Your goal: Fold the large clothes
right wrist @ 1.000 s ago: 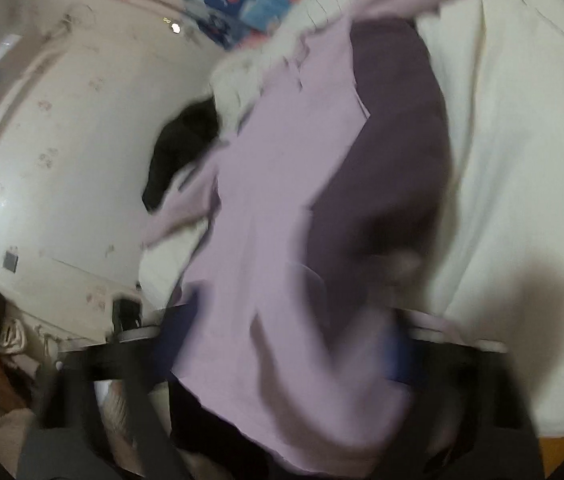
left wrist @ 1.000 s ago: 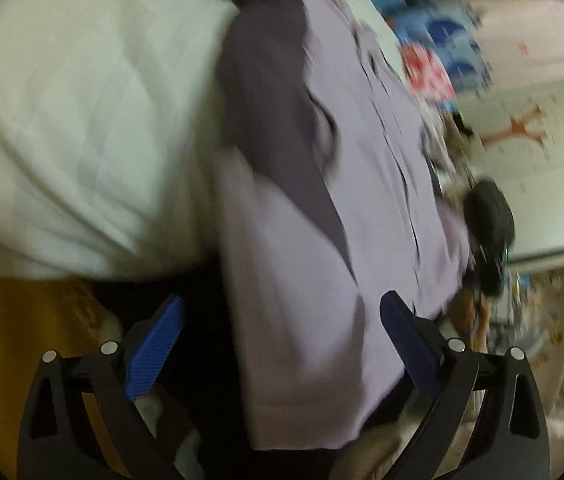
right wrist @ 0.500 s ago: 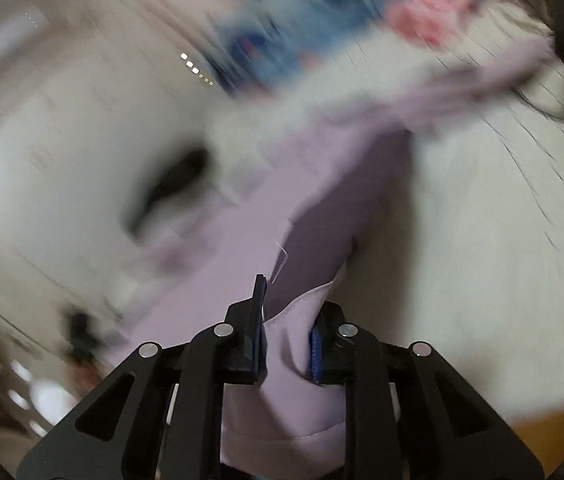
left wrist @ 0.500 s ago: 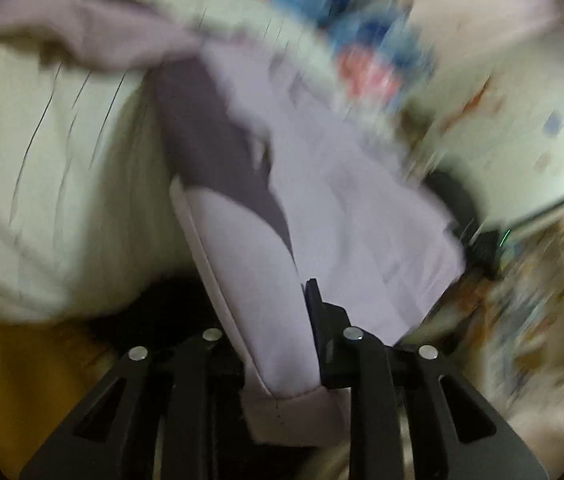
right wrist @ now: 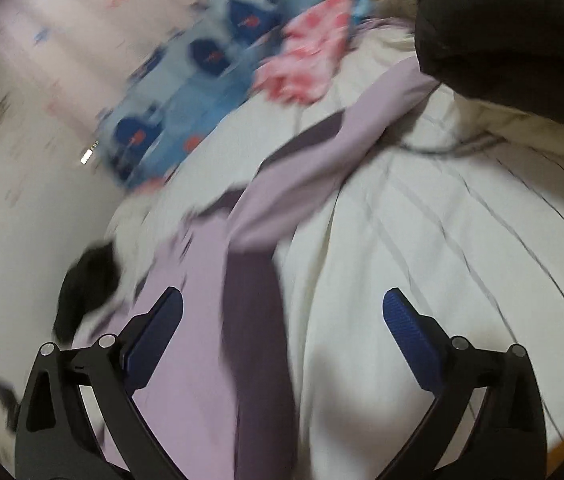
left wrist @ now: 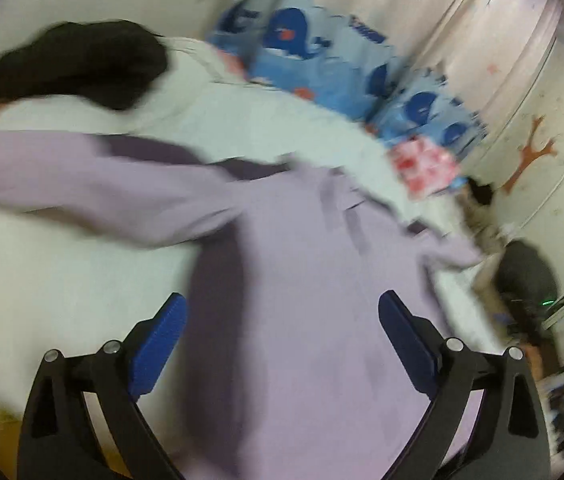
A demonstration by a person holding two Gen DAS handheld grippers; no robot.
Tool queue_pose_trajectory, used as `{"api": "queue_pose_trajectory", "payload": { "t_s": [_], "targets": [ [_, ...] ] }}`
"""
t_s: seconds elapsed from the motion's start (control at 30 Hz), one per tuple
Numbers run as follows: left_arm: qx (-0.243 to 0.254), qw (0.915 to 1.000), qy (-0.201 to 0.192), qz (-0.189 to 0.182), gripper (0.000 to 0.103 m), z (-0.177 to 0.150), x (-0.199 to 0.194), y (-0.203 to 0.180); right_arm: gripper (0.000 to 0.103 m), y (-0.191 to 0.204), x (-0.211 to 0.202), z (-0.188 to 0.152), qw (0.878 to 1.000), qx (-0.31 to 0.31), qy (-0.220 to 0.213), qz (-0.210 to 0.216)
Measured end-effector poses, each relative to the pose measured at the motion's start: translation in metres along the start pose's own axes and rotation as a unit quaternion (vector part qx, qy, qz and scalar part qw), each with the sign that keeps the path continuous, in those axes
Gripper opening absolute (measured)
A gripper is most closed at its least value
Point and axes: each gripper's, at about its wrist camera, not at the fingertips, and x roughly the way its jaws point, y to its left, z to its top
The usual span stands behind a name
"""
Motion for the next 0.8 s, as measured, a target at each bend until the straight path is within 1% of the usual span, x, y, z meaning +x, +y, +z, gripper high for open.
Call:
{"api": "queue_pose_trajectory", "payload": {
  "t_s": [0.07, 0.1, 0.13, 0.17, 0.2, 0.23, 0.3, 0.37, 0.4, 0.43, 0.47, 0.5, 0.53, 0.6, 0.63, 0.67, 0.73, 0.77, 0.8],
  "targets": [
    [-0.009, 0.9995, -0.002, -0.029, 0.092, 0.014, 0.049, -0.029, 0.097, -0.011, 0.041, 0.032, 0.998, 0.032, -0.042, -0.025],
    [-0.013, 0.9991, -0.004, -0.041, 0.092, 0.022, 0.086, -0.047, 0.097, -0.015, 0.059, 0.043, 0.996, 0.043, -0.060, -0.042],
    [-0.017, 0.9990, -0.004, -0.041, 0.092, 0.023, 0.107, -0.055, 0.097, -0.021, 0.077, 0.057, 0.994, 0.051, -0.079, -0.058],
    [-0.023, 0.9989, -0.006, -0.041, 0.092, 0.026, 0.135, -0.064, 0.097, -0.028, 0.097, 0.074, 0.991, 0.063, -0.097, -0.074],
    [-0.026, 0.9988, -0.010, -0.040, 0.092, 0.029, 0.154, -0.069, 0.097, -0.034, 0.112, 0.082, 0.989, 0.071, -0.103, -0.084],
    [-0.032, 0.9987, -0.021, -0.035, 0.092, 0.027, 0.171, -0.073, 0.097, -0.041, 0.129, 0.097, 0.985, 0.082, -0.117, -0.101],
    [-0.041, 0.9979, -0.047, -0.016, 0.092, 0.022, 0.191, -0.073, 0.097, -0.059, 0.158, 0.114, 0.977, 0.103, -0.132, -0.129],
    [-0.042, 0.9960, -0.079, 0.012, 0.092, 0.004, 0.203, -0.064, 0.097, -0.081, 0.184, 0.129, 0.966, 0.144, -0.148, -0.155],
    [-0.041, 0.9949, -0.086, 0.034, 0.093, -0.004, 0.208, -0.059, 0.097, -0.092, 0.192, 0.135, 0.959, 0.162, -0.161, -0.169],
    [-0.048, 0.9938, -0.078, 0.063, 0.093, -0.011, 0.213, -0.051, 0.097, -0.100, 0.197, 0.140, 0.953, 0.171, -0.175, -0.179],
    [-0.062, 0.9938, -0.061, 0.068, 0.093, -0.012, 0.221, -0.045, 0.097, -0.106, 0.200, 0.145, 0.946, 0.174, -0.193, -0.192],
    [-0.081, 0.9945, -0.044, 0.050, 0.093, -0.010, 0.228, -0.040, 0.097, -0.109, 0.203, 0.150, 0.943, 0.171, -0.206, -0.198],
    [-0.089, 0.9945, -0.037, 0.039, 0.093, -0.008, 0.226, -0.035, 0.097, -0.111, 0.208, 0.155, 0.942, 0.169, -0.210, -0.200],
    [-0.090, 0.9939, -0.045, 0.044, 0.093, -0.006, 0.226, -0.035, 0.097, -0.119, 0.221, 0.165, 0.942, 0.176, -0.204, -0.199],
    [-0.085, 0.9937, -0.054, 0.049, 0.095, -0.006, 0.223, -0.036, 0.093, -0.124, 0.223, 0.165, 0.943, 0.183, -0.198, -0.194],
    [-0.082, 0.9938, -0.056, 0.051, 0.096, -0.006, 0.223, -0.036, 0.087, -0.129, 0.224, 0.166, 0.944, 0.187, -0.196, -0.186],
    [-0.084, 0.9941, -0.049, 0.048, 0.096, -0.005, 0.226, -0.035, 0.039, -0.137, 0.223, 0.170, 0.947, 0.194, -0.190, -0.172],
    [-0.089, 0.9939, -0.045, 0.046, 0.096, -0.006, 0.229, -0.033, 0.029, -0.136, 0.220, 0.173, 0.948, 0.197, -0.188, -0.165],
    [-0.095, 0.9936, -0.042, 0.044, 0.096, -0.006, 0.227, -0.031, 0.016, -0.131, 0.213, 0.178, 0.950, 0.189, -0.193, -0.158]
  ]
}}
